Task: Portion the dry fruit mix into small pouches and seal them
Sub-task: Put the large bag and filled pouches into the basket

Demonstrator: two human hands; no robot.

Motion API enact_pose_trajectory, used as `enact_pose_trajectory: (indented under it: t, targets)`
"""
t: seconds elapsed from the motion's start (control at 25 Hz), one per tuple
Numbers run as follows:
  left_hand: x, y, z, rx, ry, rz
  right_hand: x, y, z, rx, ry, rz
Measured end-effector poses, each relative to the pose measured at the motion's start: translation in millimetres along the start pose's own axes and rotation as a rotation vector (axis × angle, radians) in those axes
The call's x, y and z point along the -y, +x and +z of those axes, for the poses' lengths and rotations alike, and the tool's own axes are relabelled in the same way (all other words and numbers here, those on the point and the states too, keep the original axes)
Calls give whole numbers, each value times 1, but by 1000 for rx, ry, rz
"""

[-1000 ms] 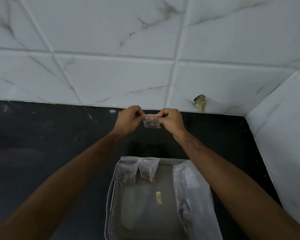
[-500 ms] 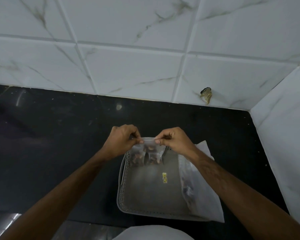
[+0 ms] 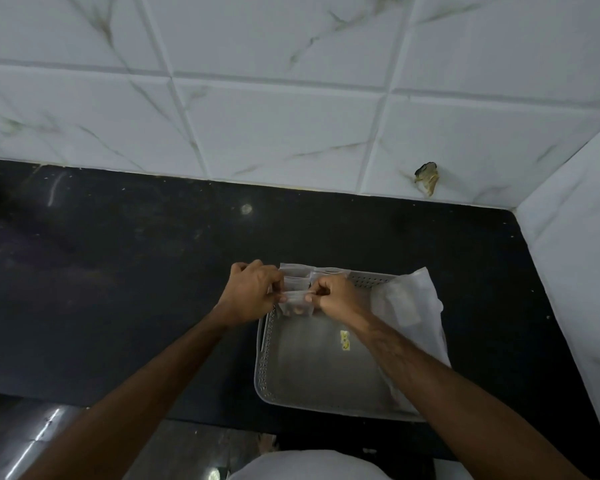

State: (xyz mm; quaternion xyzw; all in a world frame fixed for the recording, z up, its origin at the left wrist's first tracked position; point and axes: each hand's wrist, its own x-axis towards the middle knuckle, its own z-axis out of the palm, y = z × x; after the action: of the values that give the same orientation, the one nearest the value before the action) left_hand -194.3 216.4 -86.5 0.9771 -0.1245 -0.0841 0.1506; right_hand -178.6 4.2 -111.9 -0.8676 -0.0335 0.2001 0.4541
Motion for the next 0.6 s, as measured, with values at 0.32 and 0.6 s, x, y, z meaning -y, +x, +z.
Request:
enact_pose_trajectory:
  t: [0.32,0.6]
  targets:
    - [4,2,14,0,61,-22,-4,0,22,-28,-167,-101]
    - [-3,21,16,-63,128,63,2,12,26,-76,-219,-45]
